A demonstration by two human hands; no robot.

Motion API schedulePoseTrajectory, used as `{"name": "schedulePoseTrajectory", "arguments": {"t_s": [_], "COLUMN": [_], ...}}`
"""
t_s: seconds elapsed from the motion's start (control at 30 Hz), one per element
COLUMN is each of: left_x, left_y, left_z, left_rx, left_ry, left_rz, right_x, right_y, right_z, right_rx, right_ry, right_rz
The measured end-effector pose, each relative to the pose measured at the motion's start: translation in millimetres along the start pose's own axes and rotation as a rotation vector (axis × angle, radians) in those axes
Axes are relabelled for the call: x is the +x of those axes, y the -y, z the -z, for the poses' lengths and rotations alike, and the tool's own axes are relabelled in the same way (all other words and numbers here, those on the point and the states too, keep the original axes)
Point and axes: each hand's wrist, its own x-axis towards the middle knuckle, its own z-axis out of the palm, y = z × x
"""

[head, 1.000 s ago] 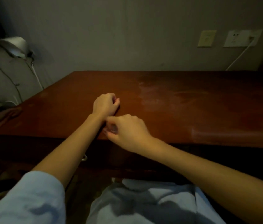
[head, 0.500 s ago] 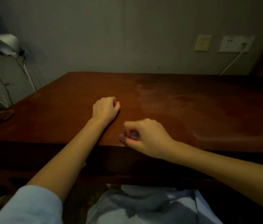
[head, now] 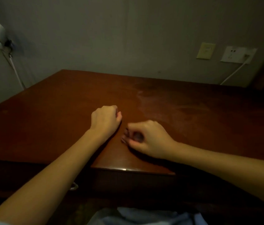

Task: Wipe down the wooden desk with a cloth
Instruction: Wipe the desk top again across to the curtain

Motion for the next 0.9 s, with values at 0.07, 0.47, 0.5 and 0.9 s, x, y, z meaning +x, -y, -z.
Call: {"name": "schedulePoseTrajectory", "arguments": {"t_s": [0.07,0.47,0.5,0.9], "left_x": [10.3,68.7,76.9,96.9], "left_y": [-1.4,12.5,10.6,8.4], "left_z": [-2.6,-14.3,-17.4,-37.2], "left_rx": [0.007,0.008,-0.003,-0.051], "left_ry": [0.0,0.04,0.055,0.003], "left_rz": [0.0,0.058,0.053,-0.002], "right_x": [-15.5,75.4,59.4,124.3], "right_y": [-30.2,-72.3,-66.6,-146.8], "right_z": [12.5,-12.4,-7.3,-13.7], "right_rx": [0.008,-0.094,-0.015,-0.232], "right_ry": [0.081,-0.072,-0.034,-0.126], "right_rz": [0.016,-0.131,-0.019,-0.376]}}
